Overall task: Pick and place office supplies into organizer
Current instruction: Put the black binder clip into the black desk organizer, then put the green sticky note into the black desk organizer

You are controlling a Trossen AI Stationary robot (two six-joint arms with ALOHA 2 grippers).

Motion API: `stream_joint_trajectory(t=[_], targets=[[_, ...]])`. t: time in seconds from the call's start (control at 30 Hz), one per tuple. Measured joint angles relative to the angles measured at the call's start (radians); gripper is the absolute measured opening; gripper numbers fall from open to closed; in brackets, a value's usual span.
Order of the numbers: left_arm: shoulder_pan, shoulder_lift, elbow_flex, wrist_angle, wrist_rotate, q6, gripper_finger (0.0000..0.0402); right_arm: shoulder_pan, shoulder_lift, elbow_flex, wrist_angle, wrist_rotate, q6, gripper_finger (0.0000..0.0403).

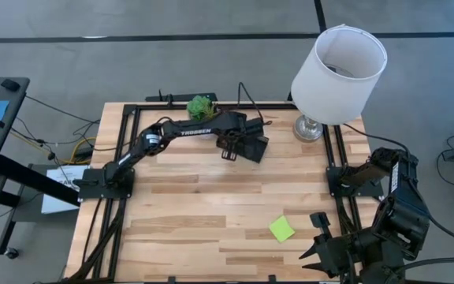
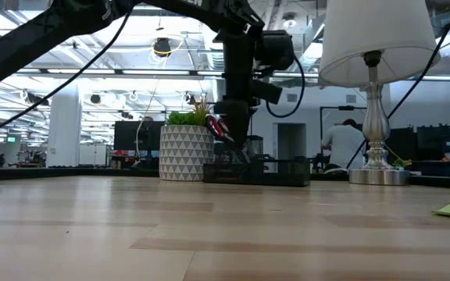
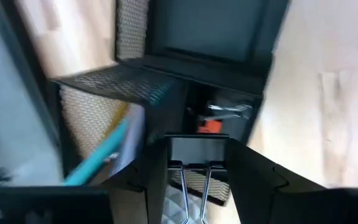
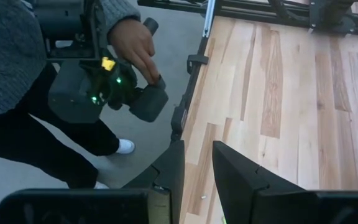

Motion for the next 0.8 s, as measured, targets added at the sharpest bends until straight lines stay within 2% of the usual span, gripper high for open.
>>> stream_joint_trajectory(t=[0.13,0.33,0.57,0.8], targets=[[0.01,0.0,-0.015,-0.004,0.075,-0.004,0.0138,0.0,0.0,0.0,0.0,0.0,0.0,0.0075],[0.008,0.0,-0.024,0.004,0.079,-0.006,0.0153,0.0,0.0,0.0,0.0,0.001,0.0,0.0075],[0.011,0.0,-0.024,0.004,-0.027,-0.007,0.0163,0.0,0.0,0.0,0.0,0.001,0.0,0.0075],[0.011,0.0,-0.024,-0.006,-0.035,-0.014,0.019,0.0,0.0,0.0,0.0,0.002,0.0,0.0075]])
